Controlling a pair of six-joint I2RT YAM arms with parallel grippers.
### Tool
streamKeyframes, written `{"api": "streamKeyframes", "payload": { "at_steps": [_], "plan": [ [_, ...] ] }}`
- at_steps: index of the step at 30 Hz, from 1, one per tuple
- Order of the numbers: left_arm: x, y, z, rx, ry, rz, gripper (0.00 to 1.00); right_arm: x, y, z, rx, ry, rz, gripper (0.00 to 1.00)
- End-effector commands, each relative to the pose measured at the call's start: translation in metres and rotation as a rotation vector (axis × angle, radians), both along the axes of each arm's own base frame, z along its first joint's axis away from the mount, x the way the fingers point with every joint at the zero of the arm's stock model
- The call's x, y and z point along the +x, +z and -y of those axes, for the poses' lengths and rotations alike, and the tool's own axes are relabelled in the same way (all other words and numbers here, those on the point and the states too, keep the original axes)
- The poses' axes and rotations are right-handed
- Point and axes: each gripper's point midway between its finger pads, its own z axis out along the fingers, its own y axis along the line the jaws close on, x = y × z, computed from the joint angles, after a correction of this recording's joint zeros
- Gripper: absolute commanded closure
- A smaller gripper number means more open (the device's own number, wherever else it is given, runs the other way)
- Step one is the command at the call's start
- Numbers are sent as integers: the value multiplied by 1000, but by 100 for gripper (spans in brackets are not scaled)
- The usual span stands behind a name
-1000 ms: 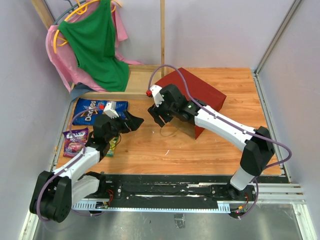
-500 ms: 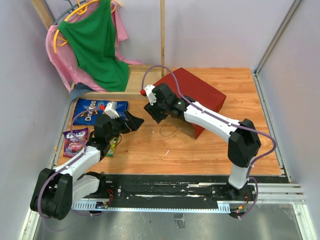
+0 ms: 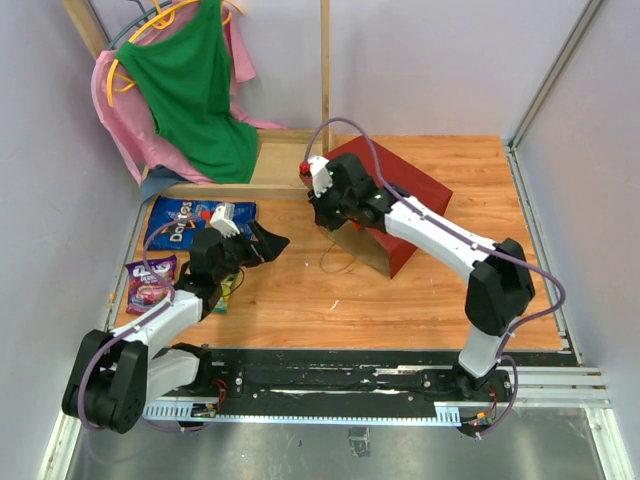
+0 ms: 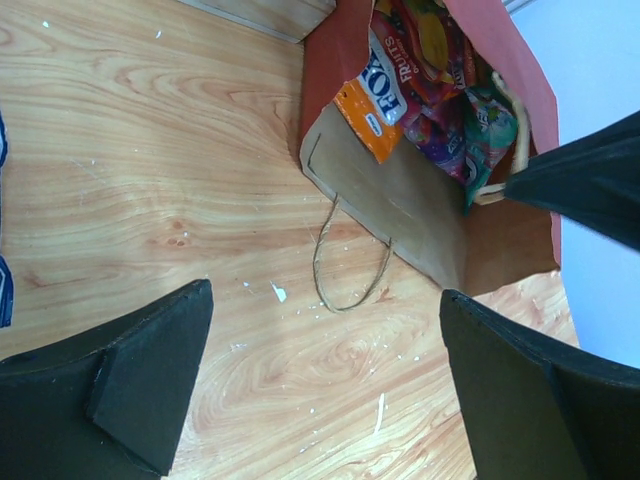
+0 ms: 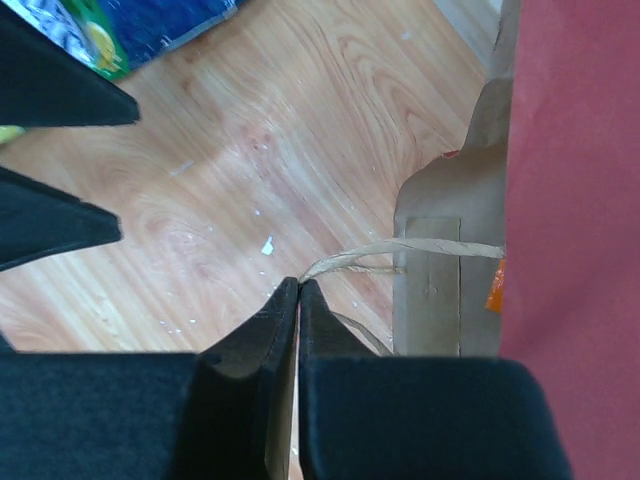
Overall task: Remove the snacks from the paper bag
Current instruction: Take out the snack from the paper bag.
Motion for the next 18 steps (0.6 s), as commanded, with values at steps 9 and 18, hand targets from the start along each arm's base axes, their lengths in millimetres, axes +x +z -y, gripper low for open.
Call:
{"api": "streamKeyframes", "payload": {
  "at_steps": [9, 18],
  "plan": [
    [7, 8, 34, -19, -89, 29, 0, 15, 153, 18, 357, -3, 198, 99],
    [15, 43, 121, -149, -303, 54, 0, 30, 165, 57, 354, -119, 234, 99]
  ]
}}
